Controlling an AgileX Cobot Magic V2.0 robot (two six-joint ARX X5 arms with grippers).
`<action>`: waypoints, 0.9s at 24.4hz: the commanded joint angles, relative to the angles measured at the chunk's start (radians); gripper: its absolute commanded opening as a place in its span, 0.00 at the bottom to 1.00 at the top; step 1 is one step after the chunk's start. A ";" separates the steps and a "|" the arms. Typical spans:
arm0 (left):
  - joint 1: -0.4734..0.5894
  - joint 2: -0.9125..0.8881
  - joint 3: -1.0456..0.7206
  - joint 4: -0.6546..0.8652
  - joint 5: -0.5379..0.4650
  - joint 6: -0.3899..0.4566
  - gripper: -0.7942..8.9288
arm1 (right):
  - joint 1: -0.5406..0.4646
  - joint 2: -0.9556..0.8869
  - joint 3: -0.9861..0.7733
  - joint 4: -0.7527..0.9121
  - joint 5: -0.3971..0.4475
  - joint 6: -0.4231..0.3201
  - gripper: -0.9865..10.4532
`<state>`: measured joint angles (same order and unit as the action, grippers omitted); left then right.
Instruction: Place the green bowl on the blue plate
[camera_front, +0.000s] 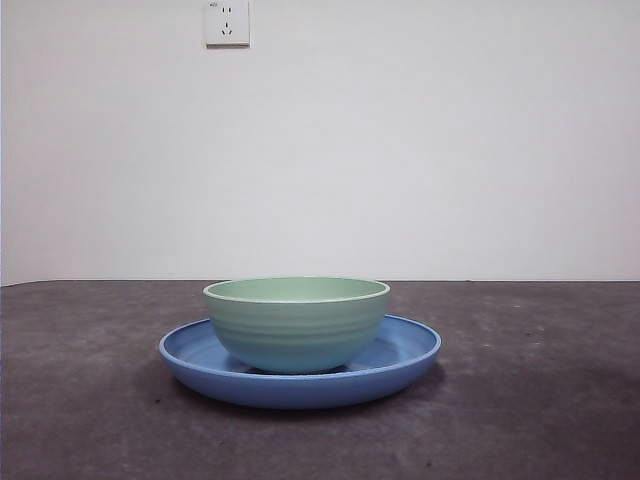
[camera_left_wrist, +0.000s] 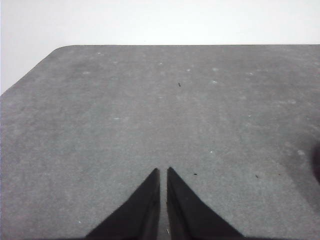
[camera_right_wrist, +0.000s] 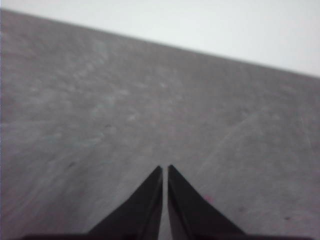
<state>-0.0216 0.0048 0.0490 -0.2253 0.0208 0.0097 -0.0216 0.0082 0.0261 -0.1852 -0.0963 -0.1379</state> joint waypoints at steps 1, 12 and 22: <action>0.002 -0.002 -0.020 -0.006 -0.003 0.007 0.11 | -0.002 -0.005 -0.015 0.013 0.078 0.077 0.10; 0.002 -0.002 -0.020 -0.006 -0.003 0.006 0.11 | -0.002 -0.005 -0.015 0.009 0.176 0.085 0.10; 0.002 -0.002 -0.020 -0.006 -0.003 0.006 0.11 | -0.001 -0.005 -0.015 0.029 0.175 0.085 0.10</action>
<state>-0.0216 0.0051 0.0490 -0.2253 0.0208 0.0097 -0.0216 0.0051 0.0189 -0.1669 0.0753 -0.0696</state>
